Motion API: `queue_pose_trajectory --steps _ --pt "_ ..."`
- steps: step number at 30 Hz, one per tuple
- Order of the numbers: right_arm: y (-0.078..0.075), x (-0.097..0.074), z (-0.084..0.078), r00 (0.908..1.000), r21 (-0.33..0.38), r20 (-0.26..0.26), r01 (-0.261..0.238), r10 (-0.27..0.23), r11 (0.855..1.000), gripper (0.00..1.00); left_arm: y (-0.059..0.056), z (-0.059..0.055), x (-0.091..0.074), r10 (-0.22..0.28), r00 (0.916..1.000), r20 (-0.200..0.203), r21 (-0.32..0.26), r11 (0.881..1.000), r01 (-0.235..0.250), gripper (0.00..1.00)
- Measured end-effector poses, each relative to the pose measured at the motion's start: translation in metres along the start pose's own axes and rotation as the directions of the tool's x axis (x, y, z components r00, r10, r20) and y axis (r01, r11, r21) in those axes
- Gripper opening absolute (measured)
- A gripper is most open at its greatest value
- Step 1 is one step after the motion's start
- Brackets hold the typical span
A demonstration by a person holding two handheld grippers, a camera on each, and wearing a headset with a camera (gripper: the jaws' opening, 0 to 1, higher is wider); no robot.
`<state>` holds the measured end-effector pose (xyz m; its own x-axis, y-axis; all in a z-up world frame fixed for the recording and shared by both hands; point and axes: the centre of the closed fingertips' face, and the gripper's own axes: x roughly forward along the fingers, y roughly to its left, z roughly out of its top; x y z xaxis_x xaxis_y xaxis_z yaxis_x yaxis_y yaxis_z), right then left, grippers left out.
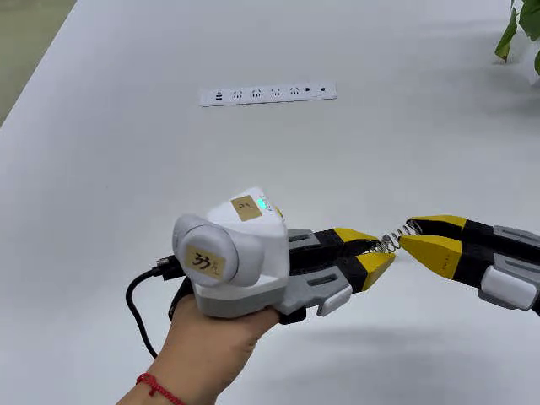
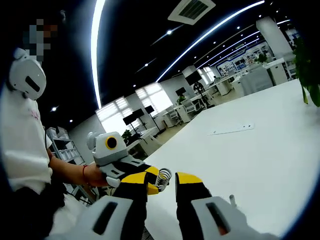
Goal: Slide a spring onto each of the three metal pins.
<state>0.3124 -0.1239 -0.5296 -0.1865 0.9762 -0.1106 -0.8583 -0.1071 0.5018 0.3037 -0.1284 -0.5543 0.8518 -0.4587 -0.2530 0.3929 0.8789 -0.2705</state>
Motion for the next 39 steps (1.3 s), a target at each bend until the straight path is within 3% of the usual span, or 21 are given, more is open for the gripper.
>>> queue_pose_trajectory --steps 7,15,20,25,27,39 --pt "0.003 0.001 0.002 1.0 0.004 0.006 -0.008 0.008 1.0 0.12 -0.004 0.001 -0.001 -0.012 0.9999 0.01 -0.003 1.0 0.012 0.12" --pt "0.005 0.0 0.003 0.9999 -0.003 -0.013 -0.01 0.01 1.0 0.12 -0.008 -0.001 0.001 -0.031 0.9995 0.002 0.027 0.999 0.031 0.12" --pt "0.008 0.001 -0.002 0.9972 -0.054 -0.073 -0.015 0.011 0.998 0.12 -0.009 -0.006 0.001 -0.032 0.9992 -0.023 0.056 0.998 0.033 0.12" --pt "0.008 0.002 -0.008 0.9884 -0.125 -0.151 -0.027 0.008 0.992 0.11 -0.008 -0.014 0.001 -0.033 0.9979 -0.056 0.083 0.996 0.038 0.17" --pt "0.01 0.003 -0.008 0.9866 -0.139 -0.162 -0.038 0.015 0.99 0.11 -0.008 -0.018 0.001 -0.031 0.9966 -0.076 0.11 0.993 0.039 0.17" --pt "0.012 0.007 -0.012 0.9731 -0.211 -0.23 -0.063 0.013 0.975 0.11 -0.011 -0.022 0.002 -0.033 0.9936 -0.108 0.173 0.984 0.052 0.15"
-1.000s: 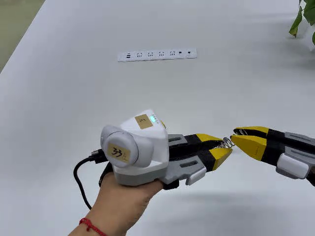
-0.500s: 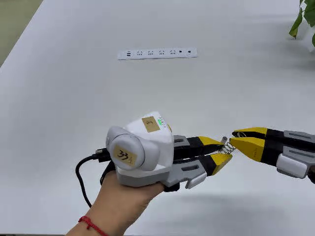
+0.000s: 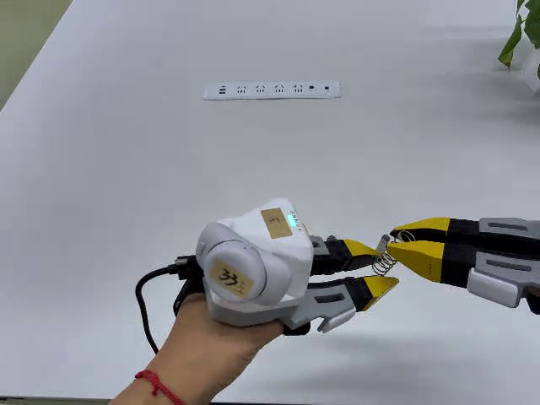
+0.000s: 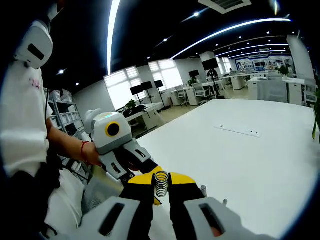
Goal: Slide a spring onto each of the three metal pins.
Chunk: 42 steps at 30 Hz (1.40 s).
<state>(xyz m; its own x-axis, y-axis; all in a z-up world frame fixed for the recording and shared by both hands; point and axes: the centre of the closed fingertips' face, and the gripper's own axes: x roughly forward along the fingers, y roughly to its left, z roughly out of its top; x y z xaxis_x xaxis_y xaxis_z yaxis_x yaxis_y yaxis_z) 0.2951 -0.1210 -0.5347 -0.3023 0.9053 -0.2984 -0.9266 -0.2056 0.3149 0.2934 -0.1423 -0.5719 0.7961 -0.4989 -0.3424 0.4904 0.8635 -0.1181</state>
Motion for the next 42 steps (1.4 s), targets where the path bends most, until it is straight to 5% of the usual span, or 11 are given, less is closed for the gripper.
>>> queue_pose_trajectory --steps 34,40,42 --pt "0.0057 0.0045 -0.0055 0.9981 -0.041 -0.057 -0.024 0.022 0.999 0.13 -0.002 -0.0034 -0.0009 -0.01 1.0 0.0 -0.006 1.0 0.01 0.11" --pt "0.0076 0.0023 -0.0034 0.9939 -0.074 -0.099 -0.057 0.05 0.996 0.2 -0.0006 -0.0047 -0.0009 -0.011 0.9999 0.004 -0.01 1.0 0.011 0.11" --pt "0.0093 -0.0002 -0.0056 0.984 -0.113 -0.159 -0.098 0.08 0.989 0.25 -0.0008 -0.0058 -0.0011 -0.014 0.9999 0.004 -0.011 1.0 0.014 0.11"
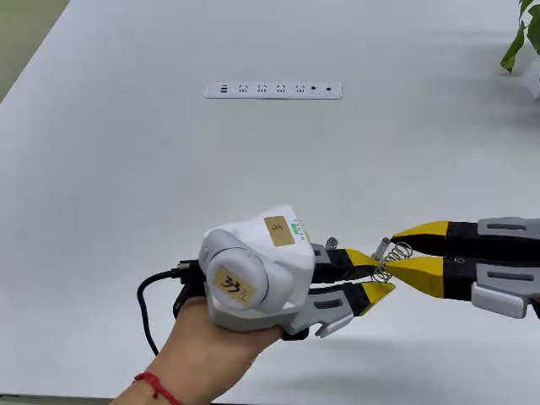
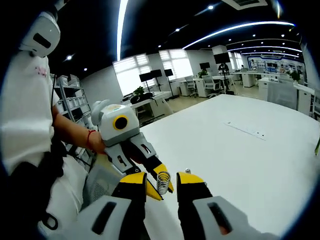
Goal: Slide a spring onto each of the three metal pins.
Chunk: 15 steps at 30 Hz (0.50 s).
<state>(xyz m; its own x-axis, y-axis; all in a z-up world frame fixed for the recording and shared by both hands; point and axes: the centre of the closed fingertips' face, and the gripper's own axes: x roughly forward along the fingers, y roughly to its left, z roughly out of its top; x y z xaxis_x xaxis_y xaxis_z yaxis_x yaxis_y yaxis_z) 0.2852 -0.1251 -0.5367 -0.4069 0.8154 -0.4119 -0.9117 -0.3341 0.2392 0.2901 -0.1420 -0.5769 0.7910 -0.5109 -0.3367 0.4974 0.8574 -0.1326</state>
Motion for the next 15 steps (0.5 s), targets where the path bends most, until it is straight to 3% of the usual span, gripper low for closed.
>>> queue_pose_trajectory --steps 4,8,9,10,12,14,15 --pt "-0.0029 -0.0042 -0.0023 0.9947 -0.128 -0.1 -0.035 0.023 0.991 0.28 -0.0005 -0.0007 -0.0003 -0.002 1.0 0.001 -0.002 1.0 0.002 0.1" --pt "-0.0013 -0.0045 -0.0014 0.9774 -0.209 -0.202 -0.106 0.063 0.972 0.32 -0.0009 -0.0016 -0.0002 -0.005 1.0 0.005 -0.002 1.0 0.005 0.1" --pt "-0.0025 -0.0048 -0.003 0.9659 -0.256 -0.25 -0.133 0.067 0.957 0.32 -0.0013 -0.0014 -0.0002 -0.007 1.0 0.007 -0.002 1.0 0.007 0.1" --pt "-0.0025 -0.0046 -0.0037 0.9602 -0.276 -0.27 -0.148 0.07 0.95 0.32 -0.0015 -0.0014 -0.0002 -0.008 0.9999 0.008 -0.002 1.0 0.008 0.1" --pt "0.0021 -0.0023 -0.004 0.9379 -0.315 -0.331 -0.213 0.104 0.925 0.32 -0.0015 -0.0023 0.0 -0.008 0.9999 0.009 -0.005 1.0 0.008 0.1" --pt "0.0018 -0.0011 -0.0055 0.9231 -0.314 -0.361 -0.255 0.133 0.915 0.32 -0.0015 -0.0027 -0.0001 -0.008 0.9999 0.011 -0.007 1.0 0.008 0.1" --pt "0.0039 0.0005 -0.0069 0.9057 -0.329 -0.396 -0.294 0.151 0.897 0.31 -0.0016 -0.0028 -0.0002 -0.009 0.9999 0.014 -0.009 1.0 0.009 0.1"
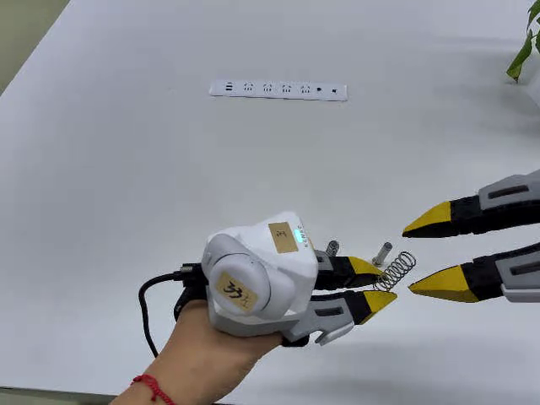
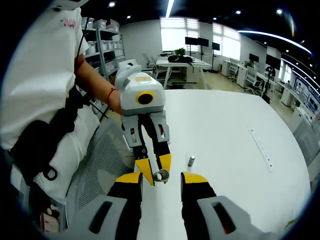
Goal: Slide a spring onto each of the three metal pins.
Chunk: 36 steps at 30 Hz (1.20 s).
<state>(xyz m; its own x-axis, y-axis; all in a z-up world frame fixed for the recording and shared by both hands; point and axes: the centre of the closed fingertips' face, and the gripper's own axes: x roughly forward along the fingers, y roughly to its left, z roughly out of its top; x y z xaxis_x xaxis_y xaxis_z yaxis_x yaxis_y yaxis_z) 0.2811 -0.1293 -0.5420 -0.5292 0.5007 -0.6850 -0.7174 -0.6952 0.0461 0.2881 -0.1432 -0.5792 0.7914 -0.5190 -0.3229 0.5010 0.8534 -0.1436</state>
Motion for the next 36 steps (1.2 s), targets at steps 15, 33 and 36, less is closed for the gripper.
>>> queue_pose_trajectory --steps 15,33,36 --pt "0.01 0.021 -0.01 0.9574 -0.156 -0.249 -0.189 0.147 0.969 0.21 -0.002 0.0 0.001 -0.008 0.9998 0.019 -0.009 1.0 0.008 0.1" --pt "0.01 0.021 -0.011 0.9404 -0.175 -0.296 -0.226 0.167 0.958 0.12 -0.001 -0.001 -0.001 -0.006 0.9995 0.03 -0.011 1.0 0.007 0.1" --pt "0.011 0.022 -0.012 0.9387 -0.174 -0.301 -0.228 0.168 0.958 0.12 -0.001 -0.002 -0.001 -0.009 0.9995 0.029 -0.008 1.0 0.009 0.11"
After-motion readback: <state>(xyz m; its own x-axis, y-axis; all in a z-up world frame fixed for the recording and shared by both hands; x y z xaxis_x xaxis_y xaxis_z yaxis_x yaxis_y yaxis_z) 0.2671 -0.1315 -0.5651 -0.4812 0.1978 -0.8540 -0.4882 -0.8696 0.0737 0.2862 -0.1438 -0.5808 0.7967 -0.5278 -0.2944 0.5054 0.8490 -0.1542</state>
